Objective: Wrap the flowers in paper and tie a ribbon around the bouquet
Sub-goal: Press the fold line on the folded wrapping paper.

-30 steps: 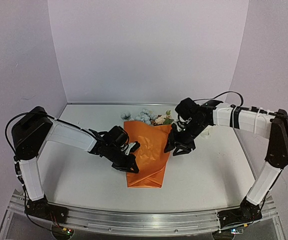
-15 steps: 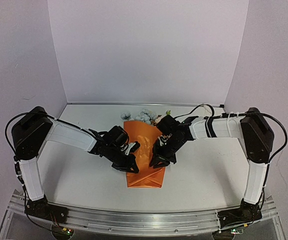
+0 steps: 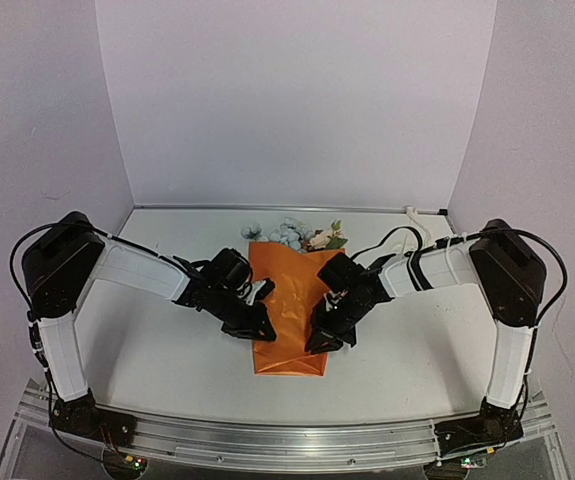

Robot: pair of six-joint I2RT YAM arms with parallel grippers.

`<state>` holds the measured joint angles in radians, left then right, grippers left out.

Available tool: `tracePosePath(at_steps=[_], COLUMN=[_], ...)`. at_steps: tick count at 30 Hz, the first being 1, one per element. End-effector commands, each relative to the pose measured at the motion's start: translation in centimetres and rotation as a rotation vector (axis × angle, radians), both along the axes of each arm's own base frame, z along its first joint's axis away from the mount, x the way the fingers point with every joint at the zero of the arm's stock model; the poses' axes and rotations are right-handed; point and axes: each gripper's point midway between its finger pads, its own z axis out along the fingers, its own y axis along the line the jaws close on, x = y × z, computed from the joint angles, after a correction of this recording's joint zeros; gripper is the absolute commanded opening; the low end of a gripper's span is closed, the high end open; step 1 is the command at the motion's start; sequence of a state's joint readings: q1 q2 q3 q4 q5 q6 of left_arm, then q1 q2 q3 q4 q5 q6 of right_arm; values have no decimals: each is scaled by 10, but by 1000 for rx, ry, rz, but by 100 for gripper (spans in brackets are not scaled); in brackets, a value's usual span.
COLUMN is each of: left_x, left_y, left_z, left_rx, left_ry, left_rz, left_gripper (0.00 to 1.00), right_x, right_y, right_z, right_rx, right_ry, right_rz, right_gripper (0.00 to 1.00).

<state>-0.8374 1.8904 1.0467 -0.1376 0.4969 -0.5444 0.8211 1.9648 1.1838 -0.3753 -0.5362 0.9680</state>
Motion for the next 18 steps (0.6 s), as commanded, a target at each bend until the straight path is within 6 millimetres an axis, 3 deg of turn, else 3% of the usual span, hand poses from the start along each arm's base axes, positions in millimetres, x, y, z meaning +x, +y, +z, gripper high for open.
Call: tracePosePath(at_steps=[1, 11, 18], left_x=[13, 50, 76], left_y=[2, 27, 32], left_z=[7, -13, -16], left_rx=[-57, -82, -100], left_ry=[15, 117, 135], left_rz=[58, 193, 250], left_gripper=[13, 14, 14], right_x=[1, -4, -8], right_y=[0, -5, -9], right_z=[-5, -11, -16], right_rx=[-6, -22, -31], right_ry=[-22, -14, -3], right_rz=[4, 17, 23], right_gripper=[13, 13, 12])
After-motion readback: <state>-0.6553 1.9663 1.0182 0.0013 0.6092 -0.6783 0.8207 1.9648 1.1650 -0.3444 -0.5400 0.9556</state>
